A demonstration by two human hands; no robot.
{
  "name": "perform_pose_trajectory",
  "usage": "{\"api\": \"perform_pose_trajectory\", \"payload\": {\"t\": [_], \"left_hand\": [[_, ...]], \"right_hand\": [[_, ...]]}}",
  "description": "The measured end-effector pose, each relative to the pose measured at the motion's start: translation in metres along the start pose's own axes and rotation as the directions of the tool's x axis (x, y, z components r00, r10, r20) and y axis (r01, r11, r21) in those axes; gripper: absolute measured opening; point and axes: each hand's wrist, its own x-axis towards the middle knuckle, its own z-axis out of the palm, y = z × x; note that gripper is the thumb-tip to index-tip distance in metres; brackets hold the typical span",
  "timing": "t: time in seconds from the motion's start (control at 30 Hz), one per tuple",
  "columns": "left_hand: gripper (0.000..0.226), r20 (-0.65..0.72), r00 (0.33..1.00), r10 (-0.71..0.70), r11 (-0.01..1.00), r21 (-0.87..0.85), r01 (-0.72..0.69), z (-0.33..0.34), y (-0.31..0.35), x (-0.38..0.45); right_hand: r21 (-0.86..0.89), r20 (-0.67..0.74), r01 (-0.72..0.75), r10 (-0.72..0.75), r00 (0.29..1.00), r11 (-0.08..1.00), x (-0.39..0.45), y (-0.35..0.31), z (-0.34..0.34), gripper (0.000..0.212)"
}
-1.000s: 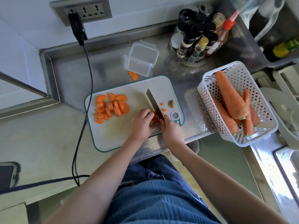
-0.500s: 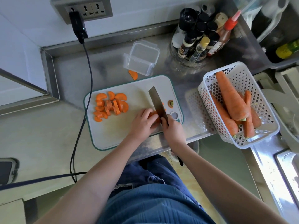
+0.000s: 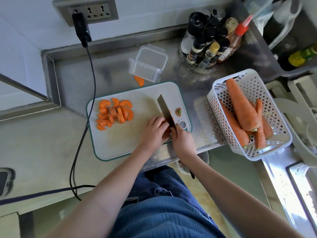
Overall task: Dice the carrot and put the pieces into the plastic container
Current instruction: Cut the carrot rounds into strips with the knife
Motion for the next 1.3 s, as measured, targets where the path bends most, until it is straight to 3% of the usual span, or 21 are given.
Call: {"api": "perform_pose_trajectory", "payload": {"t": [0.37,0.63,1.3], "left_hand": [[0.028,0.08,0.994,0.069,0.992,0.099,-0.077,0.003,-0.008,0.001],[0.019,-0.042,0.999,-0.006,0.999,-0.036,0.004,-0.005,-0.007,-0.006],[0.047,0.059,0.991,-0.124,0.992,-0.032,0.126,-0.012,-0.01,0.005]], "right_hand": [[-0.013,-0.026,-0.037,0.036,0.999,0.999,-0.001,-0.004,0.001,0.025],[0.001,-0.033,-0.034,0.034,0.999,0.999,0.0,0.002,-0.001,0.027],[-0.004,-0.049,-0.018,0.018,0.999,1.0,0.004,-0.004,-0.002,0.023]]}}
